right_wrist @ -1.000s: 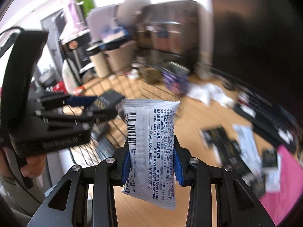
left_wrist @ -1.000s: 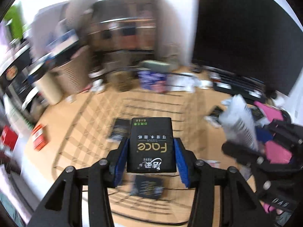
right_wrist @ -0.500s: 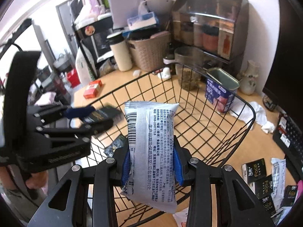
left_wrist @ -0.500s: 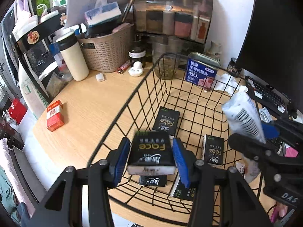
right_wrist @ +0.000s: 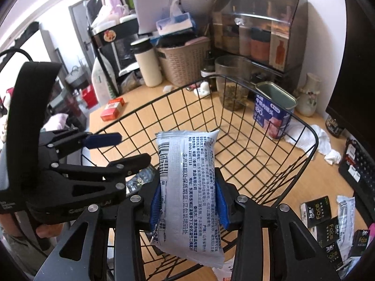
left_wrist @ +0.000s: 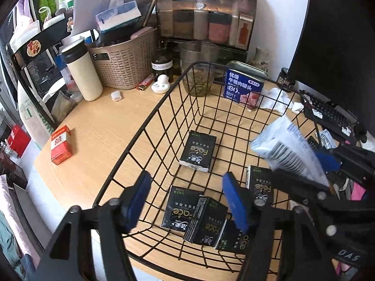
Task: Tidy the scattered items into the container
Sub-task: 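Carry the Face pack and white wrapper to the basket and open both tools, then move both open tools back over the scattered items on the desk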
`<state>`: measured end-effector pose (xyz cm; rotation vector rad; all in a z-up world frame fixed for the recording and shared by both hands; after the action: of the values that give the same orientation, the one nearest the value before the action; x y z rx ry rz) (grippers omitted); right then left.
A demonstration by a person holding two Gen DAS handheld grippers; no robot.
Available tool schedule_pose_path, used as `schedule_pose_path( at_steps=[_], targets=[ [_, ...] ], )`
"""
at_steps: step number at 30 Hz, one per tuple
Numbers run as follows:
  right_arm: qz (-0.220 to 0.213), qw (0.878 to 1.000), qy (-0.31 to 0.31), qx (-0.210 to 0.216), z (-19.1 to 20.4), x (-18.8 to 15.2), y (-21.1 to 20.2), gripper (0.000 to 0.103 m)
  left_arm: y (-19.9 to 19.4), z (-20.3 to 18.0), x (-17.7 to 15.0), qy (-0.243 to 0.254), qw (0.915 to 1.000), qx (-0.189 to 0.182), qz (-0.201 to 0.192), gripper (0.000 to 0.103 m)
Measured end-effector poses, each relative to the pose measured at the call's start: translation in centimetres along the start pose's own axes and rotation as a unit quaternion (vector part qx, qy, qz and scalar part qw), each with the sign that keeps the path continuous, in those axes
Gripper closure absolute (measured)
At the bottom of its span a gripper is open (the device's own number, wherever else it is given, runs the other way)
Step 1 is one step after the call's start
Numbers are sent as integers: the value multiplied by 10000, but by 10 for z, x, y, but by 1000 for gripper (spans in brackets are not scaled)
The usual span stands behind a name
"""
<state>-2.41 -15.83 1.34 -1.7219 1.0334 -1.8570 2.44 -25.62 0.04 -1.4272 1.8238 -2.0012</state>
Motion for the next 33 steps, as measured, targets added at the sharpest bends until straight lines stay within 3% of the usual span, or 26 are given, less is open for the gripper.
schedule_pose_path(
  at_steps=[13,21,25,33],
  targets=[
    [-39,9999,-121,-101,8,2,-6,55,-7,-3,0,13,10000,14,-45,33],
    [-193,9993,-153,-290,11,-2,-39,54,-25,-21,-6,89,9997,-165,-122,33],
    [-176,9989,-22,-423,2,-24,-62,44,-33,-47,-17,306,9982,-523,-27,33],
    [-148,9937,716,-847,-53,-108,-123,39,-39,-131,-60,1203,9878,-971,211,33]
  ],
)
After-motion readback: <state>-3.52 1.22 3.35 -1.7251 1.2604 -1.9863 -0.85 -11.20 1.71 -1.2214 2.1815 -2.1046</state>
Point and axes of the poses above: each gripper's, at about its wrist camera, not at the fingertips, and y roughly the way its jaws point, z to its left, x to its top, the point moved 3 cm from there along y, roughly the way its jaws point, and after that the axes turned 14 degrees about -y, right-handed, at the moved point
